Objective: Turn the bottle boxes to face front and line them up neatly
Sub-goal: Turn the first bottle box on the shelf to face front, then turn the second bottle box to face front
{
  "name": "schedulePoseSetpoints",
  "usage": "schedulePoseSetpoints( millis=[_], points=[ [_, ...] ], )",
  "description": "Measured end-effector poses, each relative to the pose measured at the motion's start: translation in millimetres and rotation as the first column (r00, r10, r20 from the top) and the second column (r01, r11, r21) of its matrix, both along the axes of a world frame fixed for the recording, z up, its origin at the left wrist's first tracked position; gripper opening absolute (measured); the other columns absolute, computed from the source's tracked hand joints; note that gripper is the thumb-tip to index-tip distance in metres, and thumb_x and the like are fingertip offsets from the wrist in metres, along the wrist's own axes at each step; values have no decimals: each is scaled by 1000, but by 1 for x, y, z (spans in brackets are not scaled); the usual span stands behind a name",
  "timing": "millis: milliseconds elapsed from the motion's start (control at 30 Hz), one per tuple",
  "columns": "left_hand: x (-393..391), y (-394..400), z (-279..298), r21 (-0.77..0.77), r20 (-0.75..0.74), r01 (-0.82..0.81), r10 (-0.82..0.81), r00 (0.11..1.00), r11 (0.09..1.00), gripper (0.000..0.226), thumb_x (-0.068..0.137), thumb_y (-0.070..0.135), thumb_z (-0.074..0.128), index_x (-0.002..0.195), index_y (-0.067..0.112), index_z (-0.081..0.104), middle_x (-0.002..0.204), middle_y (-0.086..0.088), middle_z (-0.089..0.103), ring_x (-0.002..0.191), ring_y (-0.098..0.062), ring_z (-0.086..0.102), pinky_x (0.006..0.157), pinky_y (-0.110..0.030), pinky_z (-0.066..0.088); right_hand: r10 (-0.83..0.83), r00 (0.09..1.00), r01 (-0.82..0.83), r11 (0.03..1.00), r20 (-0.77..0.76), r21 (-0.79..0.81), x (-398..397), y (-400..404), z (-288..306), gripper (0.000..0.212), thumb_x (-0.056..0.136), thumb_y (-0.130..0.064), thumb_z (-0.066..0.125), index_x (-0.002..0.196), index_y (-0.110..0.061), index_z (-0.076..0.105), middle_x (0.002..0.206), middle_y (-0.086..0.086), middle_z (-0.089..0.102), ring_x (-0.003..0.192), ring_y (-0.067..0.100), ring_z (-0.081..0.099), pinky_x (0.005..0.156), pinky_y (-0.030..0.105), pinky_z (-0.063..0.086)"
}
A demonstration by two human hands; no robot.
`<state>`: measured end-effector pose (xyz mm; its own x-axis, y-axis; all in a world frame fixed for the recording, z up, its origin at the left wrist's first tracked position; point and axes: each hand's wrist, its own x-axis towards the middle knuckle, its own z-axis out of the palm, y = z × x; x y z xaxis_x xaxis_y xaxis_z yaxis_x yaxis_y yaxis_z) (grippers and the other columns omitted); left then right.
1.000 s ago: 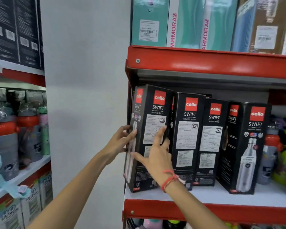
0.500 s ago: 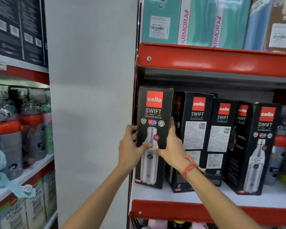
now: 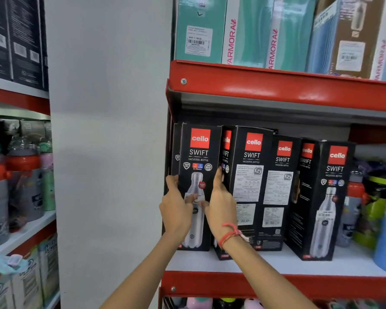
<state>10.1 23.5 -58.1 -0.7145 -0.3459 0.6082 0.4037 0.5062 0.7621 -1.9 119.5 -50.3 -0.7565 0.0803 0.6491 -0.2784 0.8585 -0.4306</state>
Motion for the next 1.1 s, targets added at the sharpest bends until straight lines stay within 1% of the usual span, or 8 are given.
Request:
schedulePoseSetpoints(
  millis=[100,267,467,600,767,900,1000,1100],
  points=[
    [-1,-1,-2,8,-8,16,-16,1000,1000,50,86,12,67,127,14,38,131,-4,61,106,-26,64,72,-23,41,-25,999,28,996,-35,88,6,6,-1,76,94,-14,53,152,-17,5,144,6,48,99,29,66,80,40,56],
    [-5,2,-9,2,-34,-17,17,999,1000,59,86,12,66,136,17,35,143,-5,47,125,-25,52,90,-30,44,-57,870,105,992,-489,70,25,23,-8,48,84,-18,66,130,-17,53,126,7,54,79,18,59,66,30,55],
    [1,18,-11,-65,-303,-173,146,942,983,56,84,14,69,134,16,45,145,-9,31,133,-19,26,101,-25,34,-308,940,250,915,-150,-316,14,45,-2,120,57,-58,80,149,-22,13,140,23,33,118,39,36,90,51,43],
    [2,38,-4,-159,-365,-90,26,931,983,50,82,14,72,127,18,50,130,-4,45,118,-7,35,93,-10,36,-75,994,37,906,-75,-421,14,64,-1,125,58,-46,85,150,-27,1,140,21,35,123,37,34,93,45,39],
    [10,52,8,-102,-226,175,-194,955,979,57,80,25,74,128,26,44,122,11,50,115,-1,50,93,-18,46,189,970,-239,836,-150,-494,30,104,8,124,54,-46,87,148,-41,8,145,5,35,136,23,29,106,43,32],
    [16,63,10,-33,35,432,-430,902,901,75,82,37,69,144,23,29,137,7,51,125,-5,49,104,-28,43,416,888,-450,696,-197,-560,42,127,20,119,46,-48,90,141,-53,20,144,-11,40,134,6,37,111,39,34],
    [17,61,12,-5,114,534,-530,840,845,89,77,43,72,148,29,21,138,9,55,127,-8,52,108,-44,42,573,797,-556,578,-188,-597,43,143,24,110,57,-20,90,143,-46,26,129,-26,47,113,-20,46,93,9,43],
    [22,60,14,-61,114,523,-515,850,850,97,71,27,81,147,29,21,138,11,54,130,-8,49,109,-44,40,705,708,-606,584,-32,-540,42,161,28,112,62,-14,87,142,-55,20,134,-31,47,122,-7,50,99,20,45]
  ],
)
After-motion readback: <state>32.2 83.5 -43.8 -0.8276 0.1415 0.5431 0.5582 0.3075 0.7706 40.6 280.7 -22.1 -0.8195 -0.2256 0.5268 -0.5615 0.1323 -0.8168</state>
